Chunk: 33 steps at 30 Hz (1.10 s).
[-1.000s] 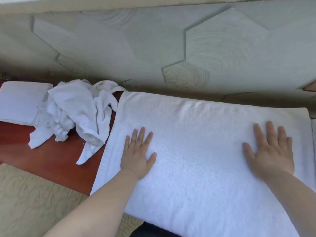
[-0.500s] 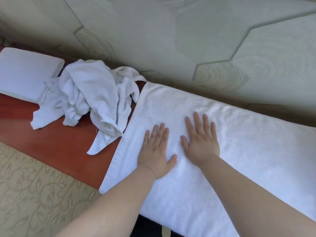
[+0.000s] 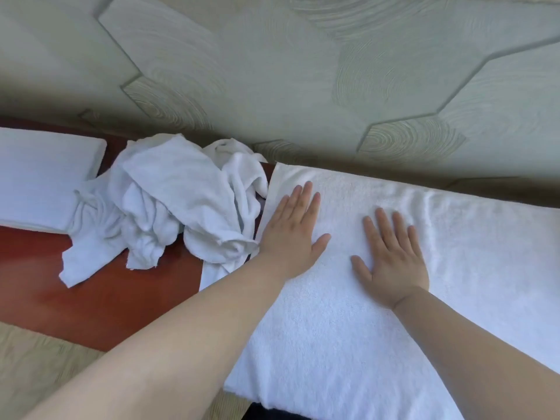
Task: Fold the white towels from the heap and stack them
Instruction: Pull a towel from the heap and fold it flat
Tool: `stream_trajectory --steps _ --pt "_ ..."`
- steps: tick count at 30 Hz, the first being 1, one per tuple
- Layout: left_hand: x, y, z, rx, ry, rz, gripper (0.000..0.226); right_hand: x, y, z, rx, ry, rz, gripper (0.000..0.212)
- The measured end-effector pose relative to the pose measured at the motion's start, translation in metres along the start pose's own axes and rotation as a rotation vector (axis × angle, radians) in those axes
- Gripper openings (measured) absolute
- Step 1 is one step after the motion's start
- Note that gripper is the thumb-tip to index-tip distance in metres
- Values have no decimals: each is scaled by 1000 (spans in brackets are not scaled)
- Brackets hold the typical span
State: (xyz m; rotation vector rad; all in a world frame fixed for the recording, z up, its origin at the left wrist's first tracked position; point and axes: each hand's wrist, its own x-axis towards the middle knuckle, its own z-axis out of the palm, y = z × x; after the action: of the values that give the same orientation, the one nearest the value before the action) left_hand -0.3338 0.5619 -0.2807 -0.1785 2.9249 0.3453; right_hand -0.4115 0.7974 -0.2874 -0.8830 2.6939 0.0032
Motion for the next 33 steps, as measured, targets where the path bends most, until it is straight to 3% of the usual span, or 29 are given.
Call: stream_trajectory --steps 3,9,12,14,16,22,25,28,29,33 --pt "29 1 6 61 -62 129 79 0 2 3 -3 31 -4 84" --pt "64 -64 -8 116 -22 -38 82 -1 1 7 -24 49 -12 83" --pt "60 -21 -14 27 48 -102 80 0 0 6 -17 32 -4 82" --pt "35 27 -4 -79 67 -32 78 0 -1 7 2 37 -7 80" --pt "-1 57 18 -32 38 24 77 0 -1 9 38 70 -5 79" --pt "-16 56 31 139 -110 -72 85 -3 0 12 144 145 19 78" --pt "-16 58 33 138 -95 -71 87 -4 8 2 233 273 189 71" --pt "-16 56 31 162 -123 -72 88 -2 29 -4 250 118 464 74" --pt "-16 58 30 166 -123 -74 88 -4 31 -2 188 42 453 79" --pt "-18 57 32 157 -90 -90 88 5 23 1 55 -21 88 89"
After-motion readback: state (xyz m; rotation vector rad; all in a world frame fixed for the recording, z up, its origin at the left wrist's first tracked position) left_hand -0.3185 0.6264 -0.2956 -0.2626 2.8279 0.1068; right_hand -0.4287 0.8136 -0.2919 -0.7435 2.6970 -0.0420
